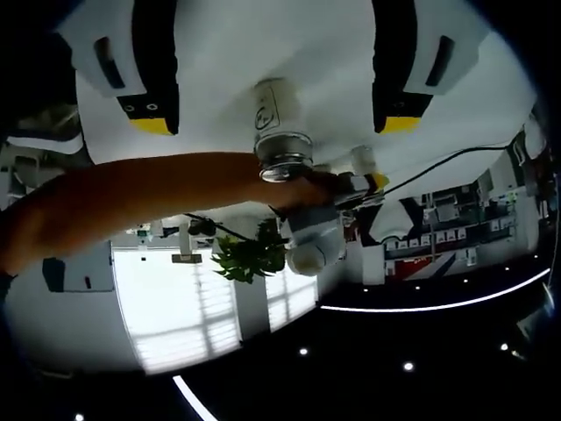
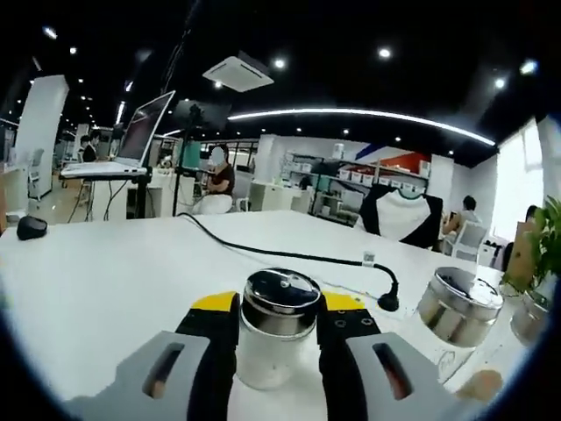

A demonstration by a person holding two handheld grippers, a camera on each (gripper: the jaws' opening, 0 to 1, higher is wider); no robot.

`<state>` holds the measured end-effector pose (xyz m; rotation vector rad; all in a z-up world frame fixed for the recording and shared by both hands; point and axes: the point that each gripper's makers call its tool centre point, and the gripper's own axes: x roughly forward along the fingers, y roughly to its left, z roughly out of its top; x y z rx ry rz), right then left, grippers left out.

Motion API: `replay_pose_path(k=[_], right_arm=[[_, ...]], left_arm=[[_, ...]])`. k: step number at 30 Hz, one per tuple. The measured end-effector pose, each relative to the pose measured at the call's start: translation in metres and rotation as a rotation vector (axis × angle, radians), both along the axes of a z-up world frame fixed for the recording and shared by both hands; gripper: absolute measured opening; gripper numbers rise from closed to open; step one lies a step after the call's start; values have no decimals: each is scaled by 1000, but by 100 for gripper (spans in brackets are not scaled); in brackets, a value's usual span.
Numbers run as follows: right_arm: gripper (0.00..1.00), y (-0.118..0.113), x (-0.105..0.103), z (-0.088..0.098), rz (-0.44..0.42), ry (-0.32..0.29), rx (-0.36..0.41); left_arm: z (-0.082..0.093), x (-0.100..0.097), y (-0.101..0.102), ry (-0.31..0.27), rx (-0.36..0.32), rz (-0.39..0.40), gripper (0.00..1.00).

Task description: Rotate the seasoning bottle until the label or dispensing opening points toward the visible target arrow and the bottle remains upright within the marked orientation range

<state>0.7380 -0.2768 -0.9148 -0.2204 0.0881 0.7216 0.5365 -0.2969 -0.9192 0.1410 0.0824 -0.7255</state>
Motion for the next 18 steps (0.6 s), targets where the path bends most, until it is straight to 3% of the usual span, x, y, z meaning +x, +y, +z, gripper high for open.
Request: replay_pose_path(k=[5, 7, 8, 14, 18], right_arm=[[32, -11, -16, 4, 24, -18, 0], [32, -18, -25, 8, 27, -11, 46], [32, -24, -31, 12, 25, -6, 107], [32, -51, -55, 6, 32, 27, 123], [31, -62, -68, 3, 33, 23, 89]], left_arm=[[9, -2, 4, -5, -37, 4, 96], [11, -4, 2, -14, -40, 7, 96], [11, -5, 2, -23, -39, 10, 96], [12, -9, -6, -28, -43, 0, 96], [11, -15, -15, -31, -35, -9, 96]])
